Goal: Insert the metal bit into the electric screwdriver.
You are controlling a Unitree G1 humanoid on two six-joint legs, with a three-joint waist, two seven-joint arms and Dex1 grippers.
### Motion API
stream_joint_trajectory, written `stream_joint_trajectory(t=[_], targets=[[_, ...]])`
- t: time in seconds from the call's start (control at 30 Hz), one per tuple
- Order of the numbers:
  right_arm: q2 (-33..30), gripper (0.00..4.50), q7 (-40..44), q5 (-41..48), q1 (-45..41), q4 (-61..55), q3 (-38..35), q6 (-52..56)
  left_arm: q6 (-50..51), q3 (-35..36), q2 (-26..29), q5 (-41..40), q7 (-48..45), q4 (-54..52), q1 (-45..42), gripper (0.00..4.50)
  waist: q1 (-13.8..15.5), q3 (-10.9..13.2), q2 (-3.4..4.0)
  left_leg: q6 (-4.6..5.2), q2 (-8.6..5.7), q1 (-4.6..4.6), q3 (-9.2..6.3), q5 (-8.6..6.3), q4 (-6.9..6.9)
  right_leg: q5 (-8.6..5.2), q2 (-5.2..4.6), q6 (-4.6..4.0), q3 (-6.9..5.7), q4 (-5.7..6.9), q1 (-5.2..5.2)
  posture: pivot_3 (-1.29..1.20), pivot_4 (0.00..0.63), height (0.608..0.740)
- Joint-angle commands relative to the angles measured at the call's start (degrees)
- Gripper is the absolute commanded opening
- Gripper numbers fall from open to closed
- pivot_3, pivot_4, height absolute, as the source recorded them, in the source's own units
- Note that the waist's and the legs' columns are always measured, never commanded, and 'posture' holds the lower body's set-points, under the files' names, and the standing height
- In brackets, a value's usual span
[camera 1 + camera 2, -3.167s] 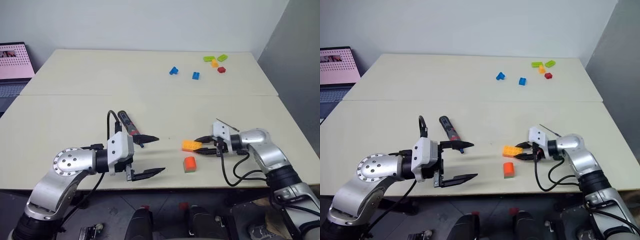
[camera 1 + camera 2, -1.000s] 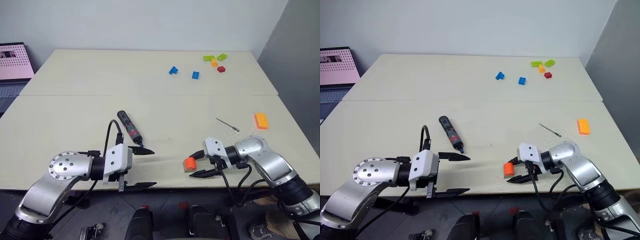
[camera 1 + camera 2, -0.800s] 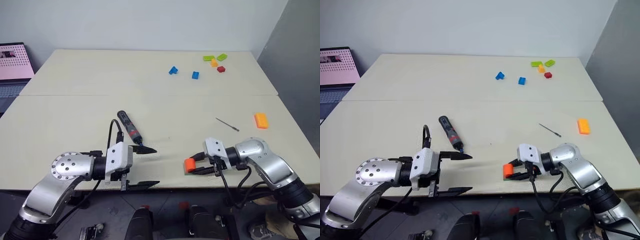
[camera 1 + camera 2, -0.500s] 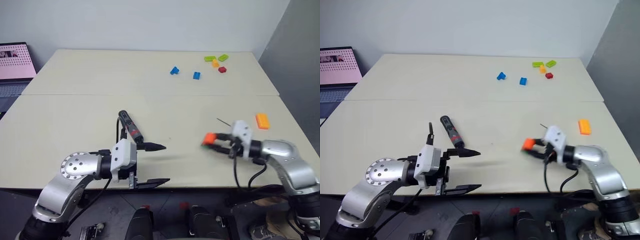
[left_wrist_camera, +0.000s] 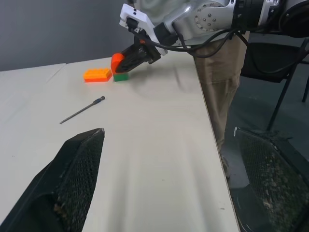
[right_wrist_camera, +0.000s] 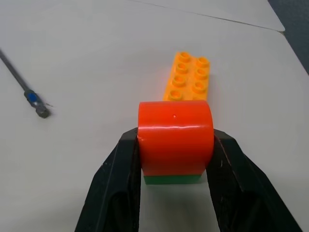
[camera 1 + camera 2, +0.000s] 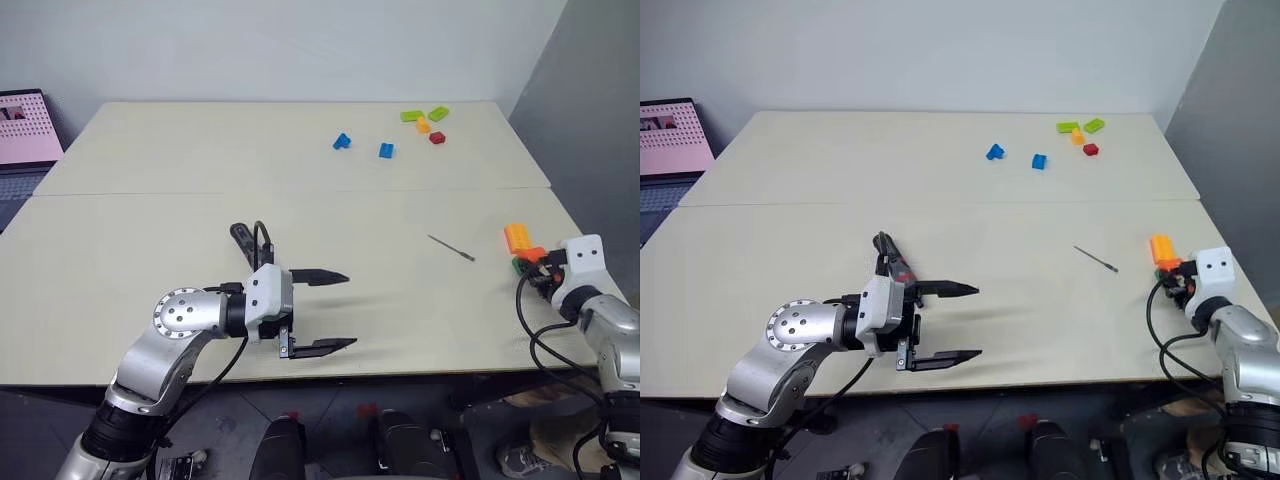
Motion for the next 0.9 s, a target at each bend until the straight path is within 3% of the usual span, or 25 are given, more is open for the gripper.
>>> stream_joint_trajectory(t=[0.03, 0.1, 0.23, 0.5, 0.7, 0.9], targets=[[0.12, 1.46, -1.99, 0.23, -1.49, 0.4, -1.18, 1.81, -1.25, 0.6, -0.09, 0.43, 0.61, -0.63, 0.13, 4.5, 0.06, 0.0, 0.0, 0.0, -0.01, 0.0, 0.0, 0.0, 0.03, 0.01, 0.0, 0.01, 0.03, -0.01, 0.02, 0.0, 0.15, 0.74], [0.35, 1.46, -2.79, 0.44, -1.95, 0.56, -1.37, 2.42, -1.17, 0.68, -0.06, 0.51, 0.79, -0.54, 0.27, 4.5, 0.1, 0.0, 0.0, 0.01, -0.04, 0.01, 0.02, 0.01, 0.04, 0.02, 0.0, 0.02, 0.1, -0.02, 0.03, 0.0, 0.15, 0.74], [-0.12, 2.68, -1.37, 2.69, -1.34, -2.21, -2.61, 4.11, 0.27, 1.19, 0.04, 1.05, 2.34, -0.03, -0.01, 4.5, 0.15, 0.0, 0.0, 0.02, -0.05, 0.01, 0.02, 0.01, 0.04, 0.02, 0.0, 0.03, 0.13, -0.01, 0.03, 0.0, 0.15, 0.74], [-3.48, 4.45, 2.54, 5.54, 3.11, -9.47, -7.26, 1.43, 0.54, 4.2, 1.12, 0.15, 3.29, 0.89, -0.22, 4.5, 0.19, 0.02, 0.04, 0.02, -0.04, -0.04, 0.03, 0.01, -0.05, 0.01, 0.01, 0.03, 0.12, -0.07, -0.01, 0.0, 0.15, 0.74], [-9.9, 4.45, 15.85, 9.6, 8.53, -24.48, -6.37, -3.07, -2.42, 5.53, 5.75, 4.56, 1.76, 4.28, -0.78, 4.5, 0.06, 0.02, 0.08, 0.02, 0.01, 0.02, 0.02, 0.01, -0.03, 0.0, 0.04, 0.02, 0.13, -0.04, -0.02, 0.0, 0.15, 0.74], [-17.81, 4.45, 29.54, 18.78, 8.02, -40.6, 5.65, 4.71, -5.6, 7.15, 12.61, 6.36, -4.08, 9.25, -6.09, 4.5, 0.22, 0.05, 0.03, 0.02, 0.06, 0.0, -0.05, 0.01, -0.04, -0.01, 0.05, 0.0, 0.02, -0.08, -0.02, 0.0, 0.15, 0.74]])
